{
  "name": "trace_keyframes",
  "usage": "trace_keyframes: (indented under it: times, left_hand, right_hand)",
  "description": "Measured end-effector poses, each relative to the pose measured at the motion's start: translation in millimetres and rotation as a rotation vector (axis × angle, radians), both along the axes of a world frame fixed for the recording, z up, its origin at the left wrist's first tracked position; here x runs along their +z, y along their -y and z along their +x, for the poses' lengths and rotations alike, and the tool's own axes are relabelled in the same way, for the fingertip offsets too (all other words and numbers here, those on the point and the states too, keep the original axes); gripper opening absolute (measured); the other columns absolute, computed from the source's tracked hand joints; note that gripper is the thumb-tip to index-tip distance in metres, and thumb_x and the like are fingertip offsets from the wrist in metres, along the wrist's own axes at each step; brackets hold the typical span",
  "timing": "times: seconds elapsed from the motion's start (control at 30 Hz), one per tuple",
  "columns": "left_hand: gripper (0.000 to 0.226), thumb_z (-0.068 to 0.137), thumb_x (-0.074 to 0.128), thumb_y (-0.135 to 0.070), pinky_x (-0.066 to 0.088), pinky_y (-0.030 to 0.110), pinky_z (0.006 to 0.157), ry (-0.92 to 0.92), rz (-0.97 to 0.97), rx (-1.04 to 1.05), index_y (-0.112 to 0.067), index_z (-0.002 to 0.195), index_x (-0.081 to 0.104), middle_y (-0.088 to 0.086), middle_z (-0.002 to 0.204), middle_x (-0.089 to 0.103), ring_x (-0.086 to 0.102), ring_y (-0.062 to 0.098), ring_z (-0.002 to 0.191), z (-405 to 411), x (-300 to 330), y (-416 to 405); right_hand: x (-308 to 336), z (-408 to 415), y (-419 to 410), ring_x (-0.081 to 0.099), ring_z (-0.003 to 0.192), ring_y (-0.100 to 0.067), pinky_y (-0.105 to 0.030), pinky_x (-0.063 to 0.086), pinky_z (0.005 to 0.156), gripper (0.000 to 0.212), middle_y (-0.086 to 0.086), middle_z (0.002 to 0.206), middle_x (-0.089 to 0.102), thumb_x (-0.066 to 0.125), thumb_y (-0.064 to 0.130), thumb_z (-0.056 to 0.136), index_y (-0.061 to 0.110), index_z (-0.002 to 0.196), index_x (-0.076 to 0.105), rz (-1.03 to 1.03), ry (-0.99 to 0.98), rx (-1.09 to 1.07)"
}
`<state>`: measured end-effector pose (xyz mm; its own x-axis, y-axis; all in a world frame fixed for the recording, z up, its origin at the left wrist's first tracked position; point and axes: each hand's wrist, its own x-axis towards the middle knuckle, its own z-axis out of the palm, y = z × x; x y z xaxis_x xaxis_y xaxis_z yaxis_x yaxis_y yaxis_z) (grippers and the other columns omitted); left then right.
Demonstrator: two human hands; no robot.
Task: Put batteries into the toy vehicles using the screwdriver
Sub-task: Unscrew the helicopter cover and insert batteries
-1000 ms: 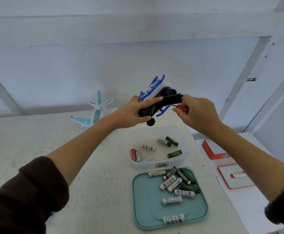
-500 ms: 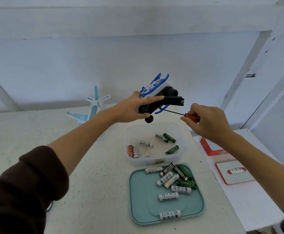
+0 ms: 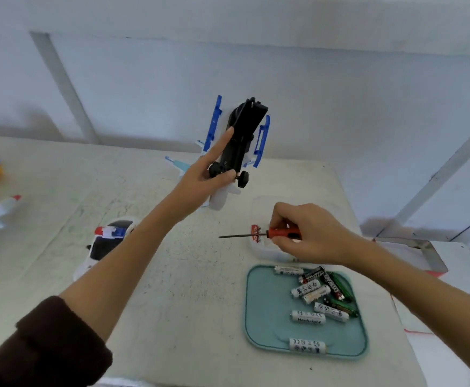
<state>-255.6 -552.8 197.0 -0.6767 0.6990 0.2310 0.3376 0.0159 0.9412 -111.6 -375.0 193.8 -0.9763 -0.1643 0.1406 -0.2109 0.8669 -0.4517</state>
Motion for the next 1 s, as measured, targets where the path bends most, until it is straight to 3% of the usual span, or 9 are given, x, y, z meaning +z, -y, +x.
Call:
trace_keyframes:
  times: [0.13, 0.3, 0.47, 0.6, 0.77, 0.9, 1.0]
  left_hand:
    - [0.064, 0.097, 0.051, -0.008, 0.043, 0.011, 0.094, 0.040, 0.047, 0.129, -0.055, 0.133, 0.025, -0.017, 0.144, 0.040, 0.052, -0.010, 0.115, 17, -10, 29]
    - [0.064, 0.097, 0.051, -0.008, 0.043, 0.009, 0.092, 0.038, 0.055, 0.224, -0.052, 0.134, 0.024, -0.012, 0.150, 0.035, 0.048, -0.001, 0.124, 33, -22, 53]
    - [0.064, 0.097, 0.051, -0.009, 0.041, 0.018, 0.103, 0.082, 0.061, 0.243, -0.053, 0.136, 0.024, -0.019, 0.149, 0.034, 0.045, 0.002, 0.130, 43, -35, 66]
    - [0.064, 0.097, 0.052, -0.011, 0.041, 0.028, 0.107, 0.097, 0.035, 0.265, -0.054, 0.136, 0.024, -0.036, 0.136, 0.038, 0.047, -0.004, 0.126, 48, -44, 69]
    - [0.064, 0.098, 0.049, -0.007, 0.039, 0.016, 0.104, 0.106, 0.074, 0.293, -0.048, 0.138, 0.020, -0.020, 0.141, 0.040, 0.046, -0.004, 0.127, 53, -47, 62]
    - [0.064, 0.098, 0.049, -0.009, 0.040, 0.022, 0.107, 0.079, 0.119, 0.329, -0.046, 0.140, 0.017, -0.014, 0.148, 0.037, 0.047, 0.006, 0.129, 47, -48, 53]
    - [0.065, 0.098, 0.049, -0.008, 0.044, 0.016, 0.099, 0.074, 0.138, 0.337, -0.043, 0.143, 0.018, -0.014, 0.142, 0.042, 0.054, -0.007, 0.112, 46, -47, 42]
  right_hand:
    - [-12, -17, 33, 0.054, 0.070, -0.009, -0.028, 0.046, 0.065, 0.009, 0.005, 0.086, 0.065, 0.060, 0.020, 0.084, 0.017, 0.092, 0.057, 0.034, 0.102, 0.207]
    - [-41, -28, 65, 0.053, 0.080, -0.013, -0.026, 0.048, 0.067, 0.010, -0.001, 0.088, 0.060, 0.061, 0.019, 0.084, 0.011, 0.088, 0.066, 0.027, 0.014, 0.386]
    - [-72, -32, 79, 0.054, 0.070, -0.022, -0.038, 0.050, 0.054, 0.011, 0.000, 0.075, 0.060, 0.065, 0.020, 0.069, 0.015, 0.076, 0.071, 0.150, -0.100, 0.408]
    - [-75, -33, 79, 0.056, 0.071, -0.021, -0.033, 0.044, 0.055, 0.013, 0.002, 0.076, 0.060, 0.075, 0.018, 0.065, 0.019, 0.077, 0.070, 0.178, -0.067, 0.428]
    - [-62, -27, 71, 0.058, 0.079, -0.026, -0.040, 0.051, 0.066, 0.019, -0.005, 0.084, 0.065, 0.070, 0.007, 0.070, 0.009, 0.088, 0.071, 0.068, -0.017, 0.414]
    - [-47, -1, 48, 0.055, 0.084, -0.020, -0.033, 0.047, 0.073, 0.020, -0.006, 0.085, 0.064, 0.070, 0.012, 0.072, 0.009, 0.091, 0.071, 0.011, 0.077, 0.375]
    - [-43, 21, 25, 0.046, 0.078, -0.010, -0.027, 0.042, 0.068, 0.019, -0.002, 0.080, 0.063, 0.073, 0.020, 0.069, 0.012, 0.086, 0.073, 0.049, 0.161, 0.337]
